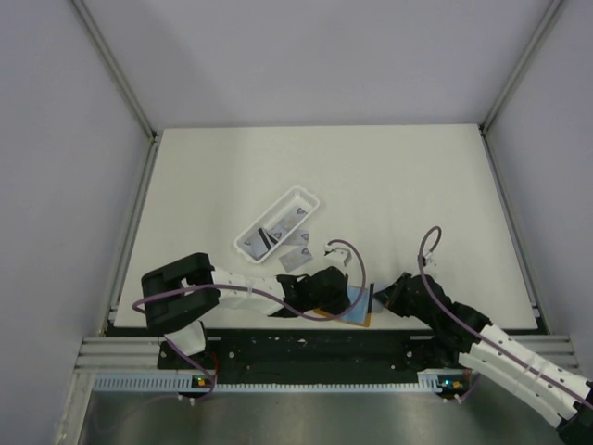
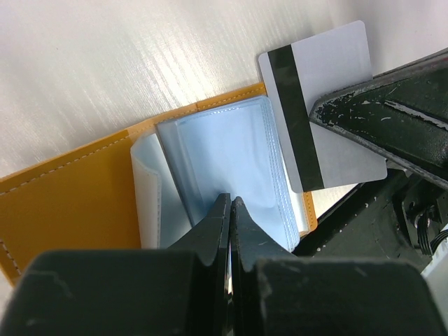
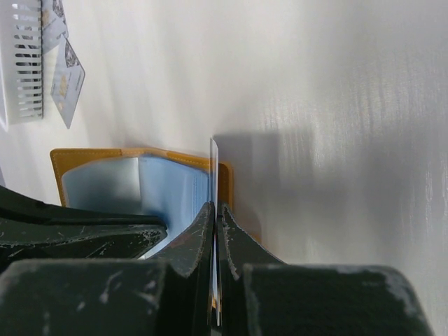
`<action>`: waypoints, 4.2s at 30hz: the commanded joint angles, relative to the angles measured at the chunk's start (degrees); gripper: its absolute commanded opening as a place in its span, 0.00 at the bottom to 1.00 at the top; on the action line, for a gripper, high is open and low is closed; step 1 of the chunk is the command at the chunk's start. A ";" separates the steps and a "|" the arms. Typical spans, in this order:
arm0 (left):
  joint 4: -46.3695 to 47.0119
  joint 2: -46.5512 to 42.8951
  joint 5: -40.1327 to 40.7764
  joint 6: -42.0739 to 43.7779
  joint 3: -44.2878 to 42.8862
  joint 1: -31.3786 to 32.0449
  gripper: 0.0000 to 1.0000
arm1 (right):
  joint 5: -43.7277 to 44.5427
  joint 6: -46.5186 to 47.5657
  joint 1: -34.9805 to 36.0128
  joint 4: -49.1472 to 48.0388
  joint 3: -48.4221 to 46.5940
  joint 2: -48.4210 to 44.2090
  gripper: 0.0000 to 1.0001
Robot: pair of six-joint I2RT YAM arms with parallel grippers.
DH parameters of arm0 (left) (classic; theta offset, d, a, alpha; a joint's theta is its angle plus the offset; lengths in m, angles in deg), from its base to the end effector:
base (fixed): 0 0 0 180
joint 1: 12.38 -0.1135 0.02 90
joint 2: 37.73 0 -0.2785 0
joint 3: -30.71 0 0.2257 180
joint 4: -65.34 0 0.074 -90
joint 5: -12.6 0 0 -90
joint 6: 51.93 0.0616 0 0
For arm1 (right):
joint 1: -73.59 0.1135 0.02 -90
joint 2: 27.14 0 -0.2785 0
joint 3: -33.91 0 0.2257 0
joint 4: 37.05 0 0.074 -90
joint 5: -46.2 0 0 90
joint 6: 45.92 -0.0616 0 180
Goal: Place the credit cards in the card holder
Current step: Turn over the card slot in the card holder, then move the card holder to the center of the board.
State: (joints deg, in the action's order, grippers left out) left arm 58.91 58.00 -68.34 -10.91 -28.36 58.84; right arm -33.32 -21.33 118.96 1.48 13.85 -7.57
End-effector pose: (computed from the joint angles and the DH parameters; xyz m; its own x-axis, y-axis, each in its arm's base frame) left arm 0.1146 -0.3068 0.1637 -0.8218 0.1025 -0.5605 0.4234 0.7681 -0.4804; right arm 0.0707 0.0557 0.1258 -0.7250 0.5384 -0.4296 0.1443 0.7286 0.6695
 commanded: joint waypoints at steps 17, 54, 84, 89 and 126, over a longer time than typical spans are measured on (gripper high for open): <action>-3.11 -5.54 4.12 0.10 7.27 -1.70 0.00 | 5.08 1.86 0.60 4.40 -6.17 17.69 0.00; -6.18 -3.88 2.37 7.66 2.08 -9.61 0.00 | 4.02 4.06 0.52 1.67 -6.34 17.16 0.00; -14.35 -10.64 9.40 -5.09 2.62 5.33 0.00 | -6.08 26.83 -4.49 -1.24 -25.84 29.65 0.00; -14.88 -10.38 9.84 -4.55 0.77 5.33 0.00 | -9.68 21.56 -4.32 5.52 -28.49 30.35 0.00; -8.47 -8.97 9.92 -2.44 4.80 3.93 0.00 | 8.77 -9.21 15.28 11.52 -12.41 21.91 0.00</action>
State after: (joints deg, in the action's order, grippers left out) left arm 49.95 51.66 -60.95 -9.38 -29.00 63.03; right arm -26.70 -29.92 133.51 13.20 -0.97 14.77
